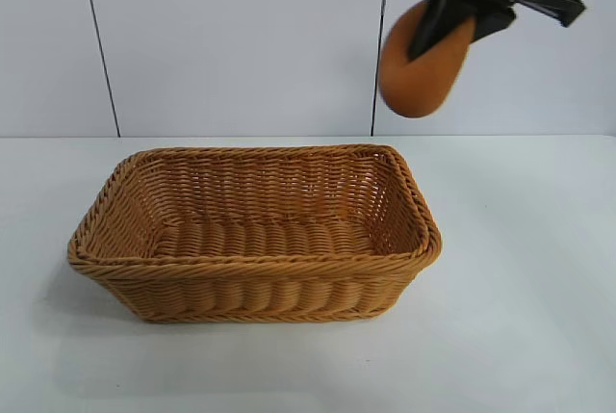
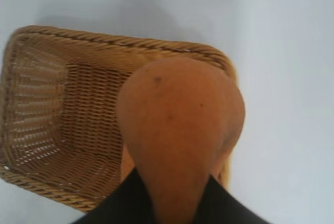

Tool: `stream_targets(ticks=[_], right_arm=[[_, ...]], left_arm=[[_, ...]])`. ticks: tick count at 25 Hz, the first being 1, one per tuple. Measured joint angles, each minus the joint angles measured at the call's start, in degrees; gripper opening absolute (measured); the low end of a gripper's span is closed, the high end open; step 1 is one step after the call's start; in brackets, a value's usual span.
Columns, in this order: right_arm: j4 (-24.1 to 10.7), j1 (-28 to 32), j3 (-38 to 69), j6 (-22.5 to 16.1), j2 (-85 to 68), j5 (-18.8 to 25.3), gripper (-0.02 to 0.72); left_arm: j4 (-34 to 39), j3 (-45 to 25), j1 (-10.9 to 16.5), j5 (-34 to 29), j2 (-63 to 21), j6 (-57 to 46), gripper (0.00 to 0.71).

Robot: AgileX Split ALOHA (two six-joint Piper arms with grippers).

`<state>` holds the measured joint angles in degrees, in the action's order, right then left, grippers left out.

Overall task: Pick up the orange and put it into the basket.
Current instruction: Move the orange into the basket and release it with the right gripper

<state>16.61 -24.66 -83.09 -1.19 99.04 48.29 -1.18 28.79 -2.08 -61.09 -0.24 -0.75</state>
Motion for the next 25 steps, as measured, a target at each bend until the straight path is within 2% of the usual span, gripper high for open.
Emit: stream_targets(ticks=[6, 11, 19, 20, 22, 24, 25], right_arm=[[1.01, -10.06, 0.0, -0.92, 5.25, -8.07, 0.044], [1.36, -14.17, 0.0, -0.92, 13.92, -13.99, 0.044], [1.58, -14.62, 0.0, -0.92, 22.73, -14.93, 0.055], [1.71, -14.62, 0.0, -0.92, 22.81, -15.21, 0.098], [1.73, -14.62, 0.0, -0.92, 22.86, -15.37, 0.247], [1.73, -14.62, 0.0, -0.92, 22.72, -15.37, 0.456], [1.66, -14.62, 0.0, -0.92, 22.37, -15.37, 0.526]], left_arm=[[0.0, 0.0, 0.0, 0.0, 0.0, 0.0, 0.583], [0.0, 0.0, 0.0, 0.0, 0.0, 0.02, 0.583], [0.0, 0.0, 0.0, 0.03, 0.0, 0.02, 0.583], [0.0, 0.0, 0.0, 0.03, 0.0, 0.02, 0.583], [0.0, 0.0, 0.0, 0.03, 0.0, 0.02, 0.583], [0.0, 0.0, 0.0, 0.03, 0.0, 0.02, 0.583], [0.0, 0.0, 0.0, 0.03, 0.0, 0.02, 0.583]])
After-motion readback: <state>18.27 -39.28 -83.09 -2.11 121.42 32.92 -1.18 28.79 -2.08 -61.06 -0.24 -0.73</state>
